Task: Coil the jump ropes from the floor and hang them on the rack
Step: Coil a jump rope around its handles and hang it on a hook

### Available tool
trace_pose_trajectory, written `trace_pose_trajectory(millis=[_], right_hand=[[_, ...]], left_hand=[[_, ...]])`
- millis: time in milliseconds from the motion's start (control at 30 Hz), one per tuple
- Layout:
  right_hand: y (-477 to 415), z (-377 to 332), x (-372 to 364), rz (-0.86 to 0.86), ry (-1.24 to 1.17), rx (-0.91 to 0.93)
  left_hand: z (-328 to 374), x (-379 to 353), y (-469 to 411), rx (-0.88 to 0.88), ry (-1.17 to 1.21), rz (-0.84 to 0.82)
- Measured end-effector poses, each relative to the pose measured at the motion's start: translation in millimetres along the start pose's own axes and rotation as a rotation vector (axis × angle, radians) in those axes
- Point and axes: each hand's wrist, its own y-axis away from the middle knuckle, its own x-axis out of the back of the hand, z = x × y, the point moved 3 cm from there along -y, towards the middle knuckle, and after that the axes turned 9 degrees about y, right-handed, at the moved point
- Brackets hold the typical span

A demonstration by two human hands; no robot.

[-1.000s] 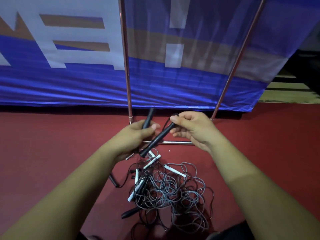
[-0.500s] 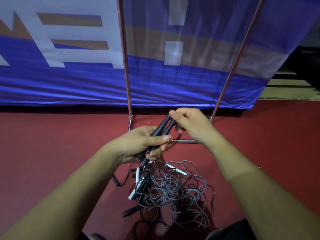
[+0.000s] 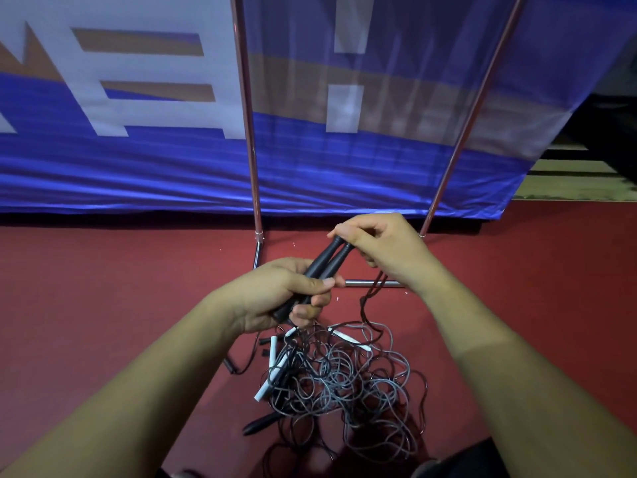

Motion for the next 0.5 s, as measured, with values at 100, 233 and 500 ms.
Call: trace_pose_trajectory(millis=[100,233,500], right_hand=[[1.0,-2.9,-0.1,-0.004,0.012,-0.01],[-3.9,2.3,-0.4,0.065,-0.11,-0.062],[-8.2,12.4,0.9,-0.011,-0.034,-0.036]], left_hand=[[-0.2,-1.5,0.9,-0.004,-0.017,0.003],[0.7,-1.8,0.3,-0.059,-0.036,0.002],[22.6,1.9,6.2,-0.369,0.015,0.115]])
